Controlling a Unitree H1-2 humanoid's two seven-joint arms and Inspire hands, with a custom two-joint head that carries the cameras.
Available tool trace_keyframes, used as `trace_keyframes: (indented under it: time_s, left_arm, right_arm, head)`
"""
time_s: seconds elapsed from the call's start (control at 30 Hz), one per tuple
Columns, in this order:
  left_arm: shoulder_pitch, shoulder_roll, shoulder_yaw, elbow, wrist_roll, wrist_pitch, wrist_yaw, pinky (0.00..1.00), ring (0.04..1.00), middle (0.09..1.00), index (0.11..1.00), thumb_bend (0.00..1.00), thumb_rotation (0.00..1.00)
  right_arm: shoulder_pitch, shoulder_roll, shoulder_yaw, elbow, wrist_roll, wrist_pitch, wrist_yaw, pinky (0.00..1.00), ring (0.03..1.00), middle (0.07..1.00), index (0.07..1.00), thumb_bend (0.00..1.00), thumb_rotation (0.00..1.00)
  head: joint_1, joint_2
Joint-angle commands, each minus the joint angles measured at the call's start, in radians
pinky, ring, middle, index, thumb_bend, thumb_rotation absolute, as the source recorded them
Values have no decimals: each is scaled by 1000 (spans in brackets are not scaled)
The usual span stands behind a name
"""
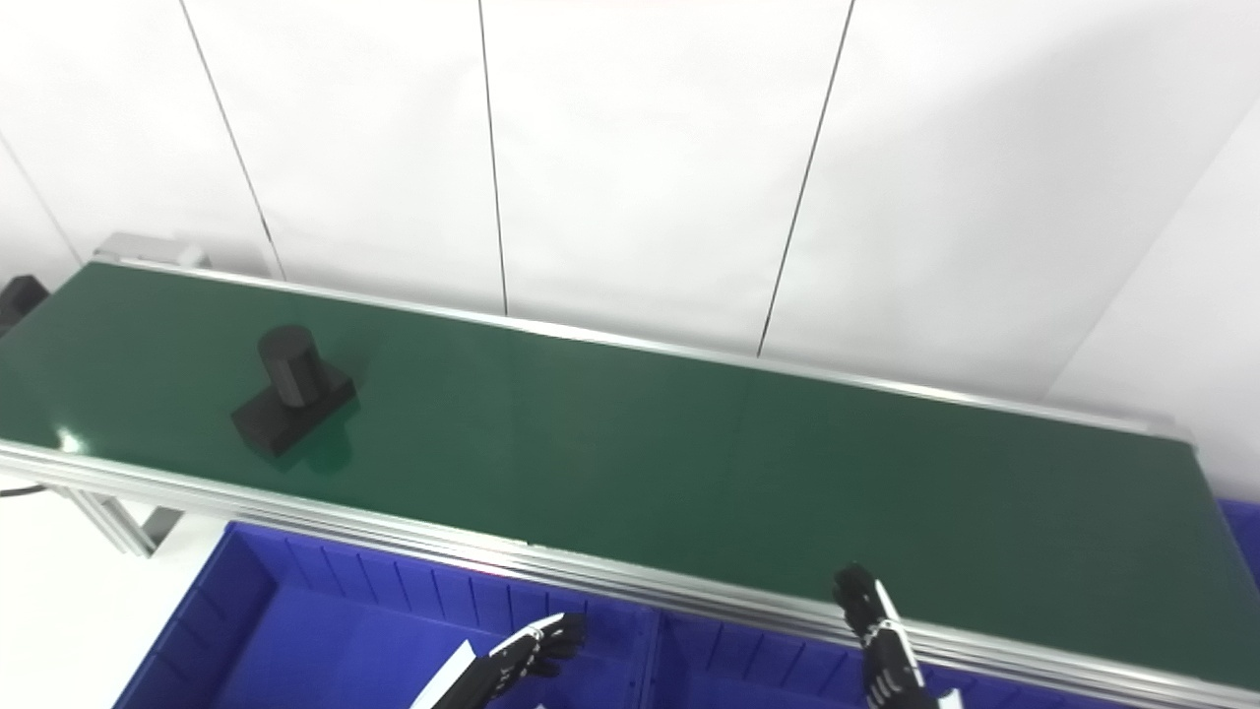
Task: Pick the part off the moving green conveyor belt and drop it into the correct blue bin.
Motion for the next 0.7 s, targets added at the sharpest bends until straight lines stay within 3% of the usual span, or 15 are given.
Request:
trace_keyframes:
  time_s: [0.0, 0.17, 0.37, 0.47, 0.63, 0.67]
  left_arm:
    - [-20, -7, -5, -3, -18, -38, 23, 799, 847, 870, 882, 928, 355]
    - [-28, -12, -17, 9, -15, -38, 46, 799, 849, 873, 880, 931, 351]
    - [-39, -13, -28, 27, -16, -38, 60, 801, 851, 874, 883, 916, 385]
    - [-43, -12, -37, 36, -25, -38, 68, 801, 854, 878, 886, 849, 458]
    - [-54, -1, -59, 47, -40, -38, 61, 801, 854, 880, 887, 819, 531]
    - [-57, 5, -66, 47, -40, -38, 55, 818, 865, 887, 897, 836, 598]
  right_arm:
    - [-33, -18, -9, -52, 11, -51, 12, 885, 895, 899, 920, 936, 443]
    - [-86, -40, -27, -110, -5, -7, 14, 862, 891, 898, 915, 965, 478]
    - [-139, -43, -38, -152, -2, 58, 17, 914, 914, 913, 927, 925, 455]
    - [-172, -47, -41, -164, -10, 91, 19, 893, 903, 895, 926, 907, 435]
    - [-233, -67, -33, -149, -35, 122, 38, 907, 912, 904, 936, 888, 427]
    - [-247, -73, -30, -148, -52, 134, 43, 911, 921, 912, 938, 879, 440]
  head:
    - [0, 1]
    - [-16, 6]
    - [-37, 6]
    - [-38, 3]
    - [-28, -2]
    - [-28, -2]
